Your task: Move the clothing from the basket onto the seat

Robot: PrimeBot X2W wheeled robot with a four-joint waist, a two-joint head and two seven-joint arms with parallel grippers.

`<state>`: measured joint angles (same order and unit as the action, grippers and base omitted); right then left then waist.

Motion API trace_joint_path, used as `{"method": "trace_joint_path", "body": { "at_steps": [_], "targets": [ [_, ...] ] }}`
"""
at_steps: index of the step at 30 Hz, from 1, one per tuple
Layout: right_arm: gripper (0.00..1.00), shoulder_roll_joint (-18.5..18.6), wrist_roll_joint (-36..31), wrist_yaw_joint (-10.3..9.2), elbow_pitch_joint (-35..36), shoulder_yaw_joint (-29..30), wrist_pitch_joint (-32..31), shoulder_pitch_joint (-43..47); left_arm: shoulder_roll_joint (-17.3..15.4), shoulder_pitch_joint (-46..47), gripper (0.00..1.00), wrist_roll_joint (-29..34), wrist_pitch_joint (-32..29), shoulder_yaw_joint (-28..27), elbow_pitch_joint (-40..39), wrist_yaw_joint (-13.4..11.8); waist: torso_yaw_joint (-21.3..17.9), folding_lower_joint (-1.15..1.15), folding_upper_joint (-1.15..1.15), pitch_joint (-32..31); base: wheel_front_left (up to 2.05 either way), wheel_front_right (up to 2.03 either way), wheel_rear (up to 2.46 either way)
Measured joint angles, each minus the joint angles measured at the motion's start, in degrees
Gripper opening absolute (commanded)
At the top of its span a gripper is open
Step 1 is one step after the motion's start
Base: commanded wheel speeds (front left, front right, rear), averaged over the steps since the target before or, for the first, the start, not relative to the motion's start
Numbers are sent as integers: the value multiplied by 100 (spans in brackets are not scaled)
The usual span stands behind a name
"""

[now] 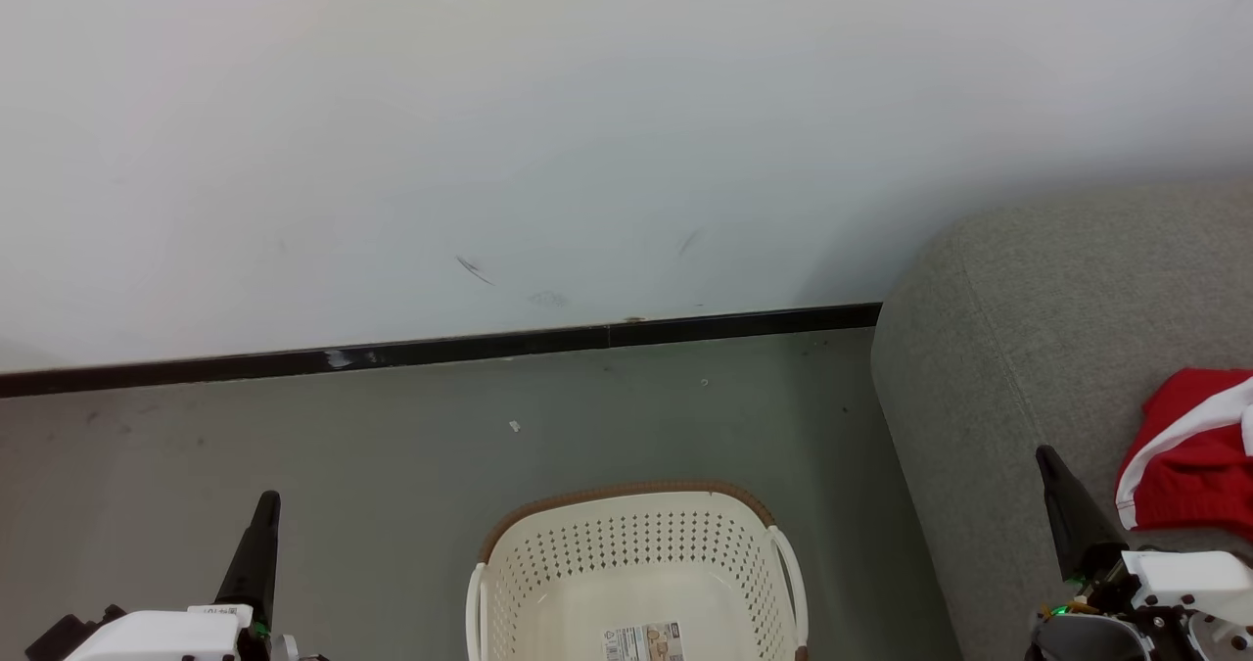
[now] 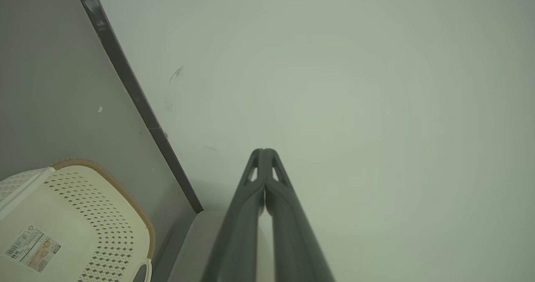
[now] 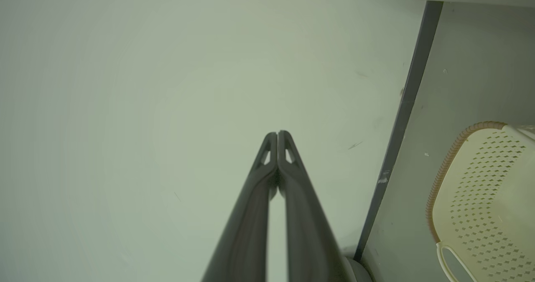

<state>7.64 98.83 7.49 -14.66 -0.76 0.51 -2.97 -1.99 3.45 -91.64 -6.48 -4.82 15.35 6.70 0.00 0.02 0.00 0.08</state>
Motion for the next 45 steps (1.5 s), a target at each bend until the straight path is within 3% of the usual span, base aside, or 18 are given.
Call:
{"method": "trace_joint_path", "body": {
  "at_steps": [45],
  "targets": [
    [0,-3,-1,0,-27,21,-9,-1,0,0,0,-7,0,0,20,1,0,-1,0,0,0,0,0]
  ]
}}
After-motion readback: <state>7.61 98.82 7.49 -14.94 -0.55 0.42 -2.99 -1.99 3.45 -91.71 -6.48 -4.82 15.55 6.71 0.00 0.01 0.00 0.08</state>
